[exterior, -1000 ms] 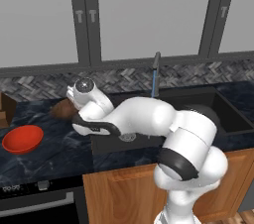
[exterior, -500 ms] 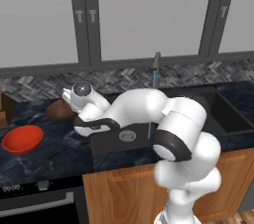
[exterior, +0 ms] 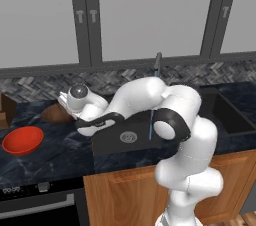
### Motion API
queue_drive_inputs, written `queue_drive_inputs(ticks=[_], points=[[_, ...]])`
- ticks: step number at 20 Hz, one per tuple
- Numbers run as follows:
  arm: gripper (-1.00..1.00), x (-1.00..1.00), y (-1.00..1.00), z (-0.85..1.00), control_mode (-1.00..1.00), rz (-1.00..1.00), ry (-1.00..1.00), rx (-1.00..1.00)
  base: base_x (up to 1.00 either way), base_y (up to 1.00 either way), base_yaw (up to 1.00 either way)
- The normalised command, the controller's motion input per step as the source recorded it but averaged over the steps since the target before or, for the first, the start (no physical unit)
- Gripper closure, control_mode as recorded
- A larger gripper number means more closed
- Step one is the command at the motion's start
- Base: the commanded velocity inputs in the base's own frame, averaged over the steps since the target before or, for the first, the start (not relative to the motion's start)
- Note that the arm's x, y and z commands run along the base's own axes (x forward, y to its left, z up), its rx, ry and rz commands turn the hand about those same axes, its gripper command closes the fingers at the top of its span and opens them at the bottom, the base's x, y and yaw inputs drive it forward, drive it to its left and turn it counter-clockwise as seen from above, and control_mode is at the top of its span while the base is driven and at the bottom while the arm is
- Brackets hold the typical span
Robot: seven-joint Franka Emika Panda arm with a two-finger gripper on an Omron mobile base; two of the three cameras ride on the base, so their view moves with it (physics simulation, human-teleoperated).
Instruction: Rinse each bowl for a few seconds and place them down in the sink or on the counter.
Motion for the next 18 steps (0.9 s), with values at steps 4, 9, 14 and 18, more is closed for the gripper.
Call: queue_drive_inputs(ticks=[4,9,14,18], points=[[1.0,0.19,0.18,-0.23,-1.0,0.0,0.08,0.05,0.0,0.0,0.0],[1.0,0.13,0.19,-0.29,-1.0,0.0,0.04,0.0,0.0,0.0,0.0],[1.0,0.04,0.28,-0.29,-1.0,0.0,0.0,0.0,0.0,0.0,0.0],[1.0,0.07,0.27,-0.27,-1.0,0.0,0.0,-0.01,0.0,0.0,0.0]])
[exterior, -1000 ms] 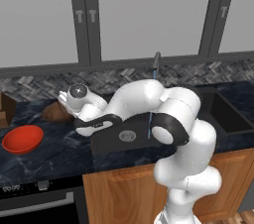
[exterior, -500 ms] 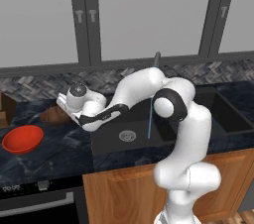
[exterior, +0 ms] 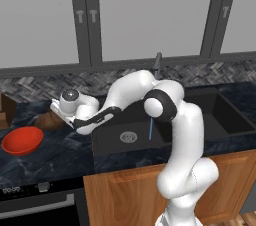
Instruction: Rinse each bowl for a few seconds and place them down in the sink or on the counter.
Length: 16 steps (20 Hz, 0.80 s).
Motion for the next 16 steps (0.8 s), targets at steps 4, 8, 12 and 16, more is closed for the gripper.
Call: queue_drive_inputs(ticks=[4,8,12,16], points=[[1.0,0.16,0.19,-0.3,-1.0,0.0,0.0,-0.02,0.0,0.0,0.0],[1.0,0.28,0.0,-0.22,-1.0,-0.02,0.0,0.0,0.0,0.0,0.0],[1.0,0.24,0.0,-0.1,-1.0,-0.02,0.0,-0.01,0.0,0.0,0.0],[1.0,0.25,0.01,-0.04,-1.0,-0.01,0.0,-0.01,0.0,0.0,0.0]])
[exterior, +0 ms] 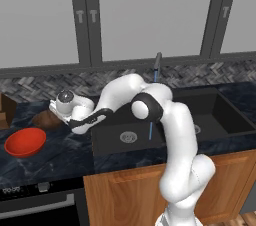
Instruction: Rinse each bowl for a few seconds and place them down in the sink or on the counter.
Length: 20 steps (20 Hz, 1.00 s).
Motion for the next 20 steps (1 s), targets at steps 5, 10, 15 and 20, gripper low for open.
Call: queue_drive_inputs(ticks=[5,10,15,20], points=[[1.0,0.31,0.01,-0.18,-1.0,-0.02,0.0,-0.02,0.0,0.0,0.0],[1.0,0.23,0.06,-0.28,-1.0,-0.02,0.0,-0.05,0.0,0.0,0.0],[-1.0,0.07,0.22,-0.22,-1.0,0.0,0.0,-0.04,0.0,0.0,0.0],[-1.0,0.03,0.02,0.16,-1.0,0.0,-0.02,0.01,0.0,0.0,0.0]])
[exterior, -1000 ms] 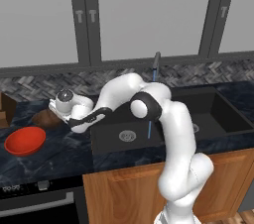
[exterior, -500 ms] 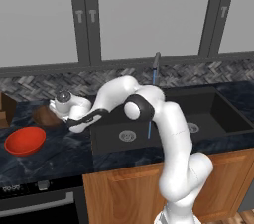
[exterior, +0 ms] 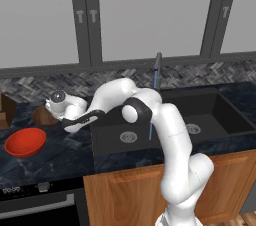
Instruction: Rinse each bowl for a few seconds and place them down in the sink or on the counter.
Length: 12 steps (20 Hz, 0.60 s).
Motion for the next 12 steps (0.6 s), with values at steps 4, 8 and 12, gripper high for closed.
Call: queue_drive_inputs(ticks=[4,8,12], points=[[-1.0,0.0,-0.1,0.27,-1.0,0.0,0.0,0.07,0.0,0.0,0.0],[-1.0,-0.11,-0.06,0.29,-1.0,0.0,0.0,0.08,0.0,0.0,0.0],[-1.0,-0.32,-0.04,0.27,-1.0,0.01,-0.01,0.08,0.0,0.0,0.0]])
